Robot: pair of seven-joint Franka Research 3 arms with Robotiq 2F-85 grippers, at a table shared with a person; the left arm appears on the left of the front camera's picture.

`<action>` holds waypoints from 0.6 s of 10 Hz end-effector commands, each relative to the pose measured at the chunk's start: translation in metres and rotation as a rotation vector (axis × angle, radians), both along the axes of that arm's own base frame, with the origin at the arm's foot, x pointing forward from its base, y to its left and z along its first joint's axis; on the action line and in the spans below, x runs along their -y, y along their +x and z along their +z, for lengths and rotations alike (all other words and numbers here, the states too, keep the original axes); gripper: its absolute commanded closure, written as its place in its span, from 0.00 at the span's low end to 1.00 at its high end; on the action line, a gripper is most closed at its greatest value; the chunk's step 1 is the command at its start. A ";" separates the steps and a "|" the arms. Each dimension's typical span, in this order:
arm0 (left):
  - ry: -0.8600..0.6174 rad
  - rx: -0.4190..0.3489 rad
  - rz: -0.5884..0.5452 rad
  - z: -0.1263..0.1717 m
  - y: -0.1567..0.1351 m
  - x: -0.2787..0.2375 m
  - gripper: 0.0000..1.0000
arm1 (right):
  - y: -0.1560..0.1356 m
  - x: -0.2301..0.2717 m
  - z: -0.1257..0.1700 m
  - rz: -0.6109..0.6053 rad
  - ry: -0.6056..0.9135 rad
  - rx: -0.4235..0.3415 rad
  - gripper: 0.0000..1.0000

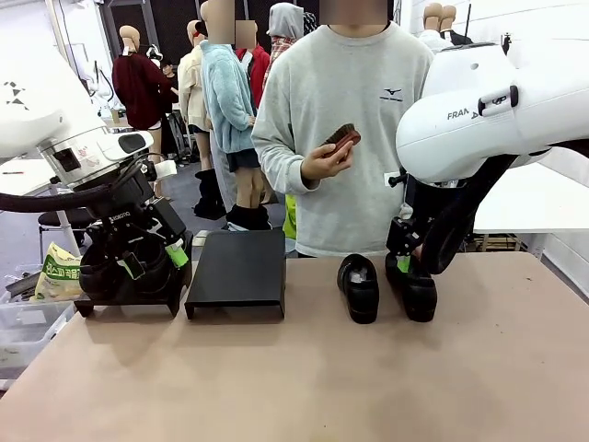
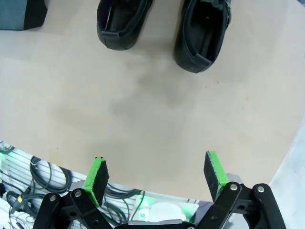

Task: Organize the shoes by placing them on the stand.
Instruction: Pick up one Shoe and place it in the middle of the table.

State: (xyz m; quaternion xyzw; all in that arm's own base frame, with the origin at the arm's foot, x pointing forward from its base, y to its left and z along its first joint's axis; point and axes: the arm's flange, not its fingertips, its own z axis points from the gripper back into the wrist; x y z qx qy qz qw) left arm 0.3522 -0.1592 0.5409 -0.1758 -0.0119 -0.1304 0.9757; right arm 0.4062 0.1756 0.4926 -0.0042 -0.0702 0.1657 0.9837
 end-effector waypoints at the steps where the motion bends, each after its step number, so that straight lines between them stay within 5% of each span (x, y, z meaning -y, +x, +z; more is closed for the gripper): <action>1: -0.017 0.015 -0.003 -0.002 0.000 0.000 0.00 | 0.001 -0.001 -0.001 0.002 0.000 0.005 0.00; 6: -0.017 0.015 -0.003 -0.002 0.000 0.000 0.00 | 0.001 -0.001 -0.001 0.002 0.000 0.005 0.00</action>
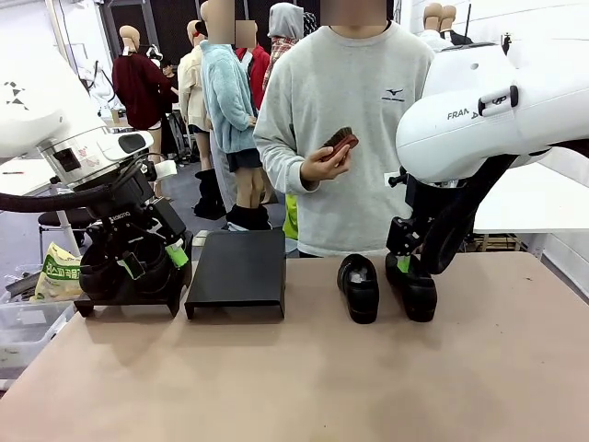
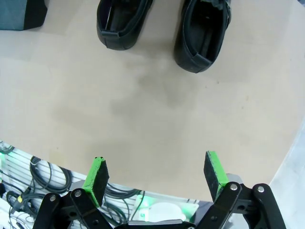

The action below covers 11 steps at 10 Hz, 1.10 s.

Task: Organize the shoes by placing them on the stand.
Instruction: Pick up one Shoe and place it in the middle of the table.

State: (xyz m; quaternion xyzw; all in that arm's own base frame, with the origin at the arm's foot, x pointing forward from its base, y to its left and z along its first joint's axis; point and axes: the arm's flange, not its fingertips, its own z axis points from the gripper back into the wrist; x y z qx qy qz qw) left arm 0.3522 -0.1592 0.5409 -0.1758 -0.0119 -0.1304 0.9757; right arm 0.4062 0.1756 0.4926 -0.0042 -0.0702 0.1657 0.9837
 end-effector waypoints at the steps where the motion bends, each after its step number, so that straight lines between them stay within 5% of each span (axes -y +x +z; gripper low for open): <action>1: -0.017 0.015 -0.003 -0.002 0.000 0.000 0.00 | 0.001 -0.001 -0.001 0.002 0.000 0.005 0.00; 5: -0.017 0.015 -0.003 -0.002 0.000 0.000 0.00 | 0.007 -0.005 0.001 0.047 0.024 0.009 0.00; 7: -0.017 0.015 -0.003 -0.002 0.000 0.000 0.00 | 0.041 -0.031 -0.010 0.072 0.064 0.038 0.00; 9: -0.017 0.015 -0.003 -0.002 0.000 0.000 0.00 | 0.089 -0.061 -0.038 0.068 0.058 -0.064 0.00; 11: -0.017 0.015 -0.003 -0.002 0.000 0.000 0.00 | 0.122 -0.084 -0.059 -0.025 0.043 -0.058 0.00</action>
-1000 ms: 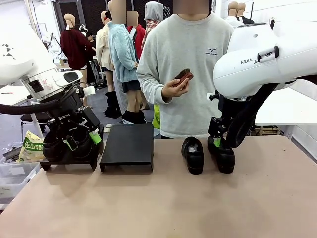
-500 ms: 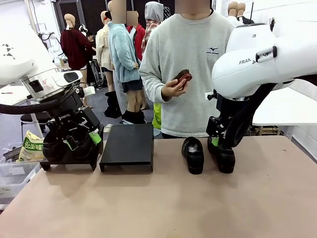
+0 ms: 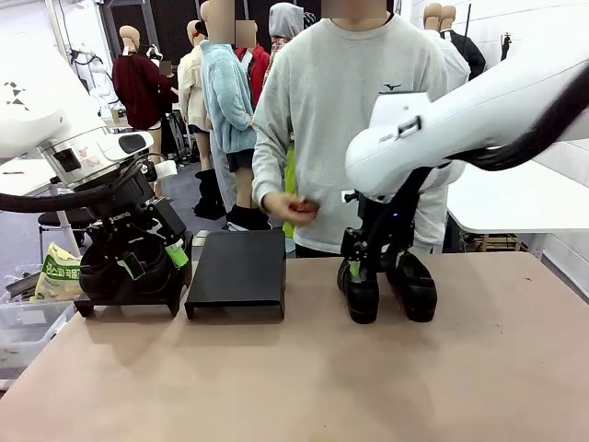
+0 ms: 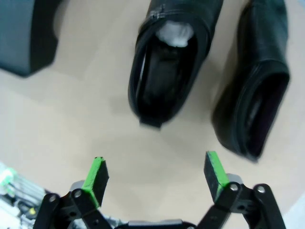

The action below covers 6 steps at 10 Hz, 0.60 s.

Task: Organize the shoes by placing them on the stand.
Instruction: Pick up one Shoe and place it in the middle of the table.

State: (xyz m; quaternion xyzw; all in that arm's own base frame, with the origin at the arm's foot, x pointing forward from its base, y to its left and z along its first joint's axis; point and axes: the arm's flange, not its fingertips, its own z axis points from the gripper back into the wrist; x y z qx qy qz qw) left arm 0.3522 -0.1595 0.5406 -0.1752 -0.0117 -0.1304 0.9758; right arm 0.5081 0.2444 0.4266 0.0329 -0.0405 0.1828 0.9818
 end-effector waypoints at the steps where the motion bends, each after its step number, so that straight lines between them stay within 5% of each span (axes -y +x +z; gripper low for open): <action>1: -0.018 0.015 -0.003 -0.002 0.000 -0.001 0.00 | 0.031 -0.026 0.002 -0.124 -0.048 0.062 0.00; 6: -0.018 0.015 -0.003 -0.002 0.000 -0.001 0.00 | 0.062 -0.061 -0.025 -0.206 -0.074 0.021 0.00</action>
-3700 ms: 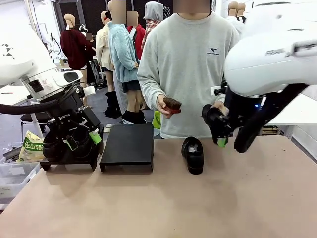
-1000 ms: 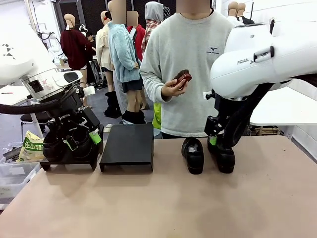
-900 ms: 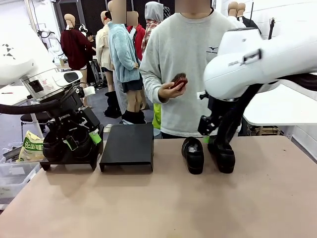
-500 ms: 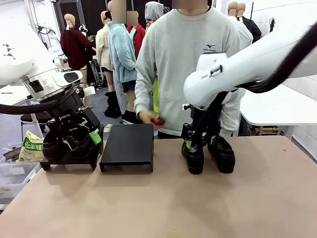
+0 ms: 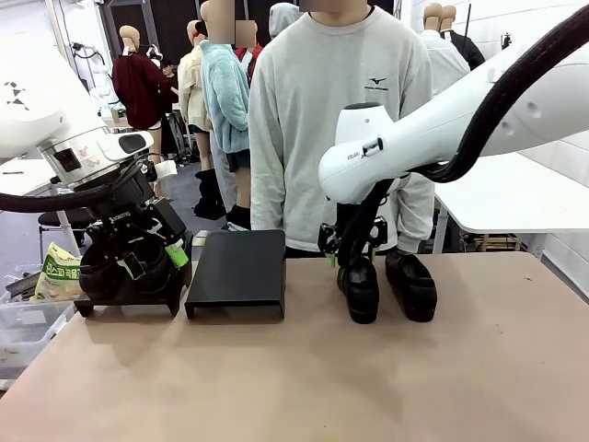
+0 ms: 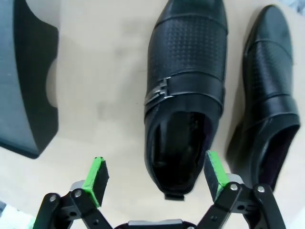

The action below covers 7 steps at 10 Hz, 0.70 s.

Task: Organize the shoes by placing them on the stand.
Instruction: Pick up one Shoe and place it in the middle of the table.

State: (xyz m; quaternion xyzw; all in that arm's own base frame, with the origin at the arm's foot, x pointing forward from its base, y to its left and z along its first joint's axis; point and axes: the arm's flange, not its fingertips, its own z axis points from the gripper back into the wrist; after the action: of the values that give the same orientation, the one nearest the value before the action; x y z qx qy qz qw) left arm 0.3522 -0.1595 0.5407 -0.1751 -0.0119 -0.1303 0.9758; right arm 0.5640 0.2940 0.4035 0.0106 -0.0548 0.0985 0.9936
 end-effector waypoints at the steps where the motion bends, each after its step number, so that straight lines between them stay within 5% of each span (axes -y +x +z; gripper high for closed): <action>1: -0.018 0.014 -0.003 -0.002 0.000 -0.001 0.00 | 0.008 -0.015 -0.005 -0.050 -0.043 -0.011 0.00; 7: -0.018 0.014 -0.003 -0.002 0.000 -0.001 0.00 | 0.023 -0.017 -0.041 -0.095 0.012 -0.099 0.00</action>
State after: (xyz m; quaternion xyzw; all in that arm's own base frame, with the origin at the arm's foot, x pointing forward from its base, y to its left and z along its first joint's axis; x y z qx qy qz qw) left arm 0.3522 -0.1594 0.5407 -0.1751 -0.0119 -0.1302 0.9758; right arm 0.5828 0.3068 0.3640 0.0138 -0.0220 0.0690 0.9973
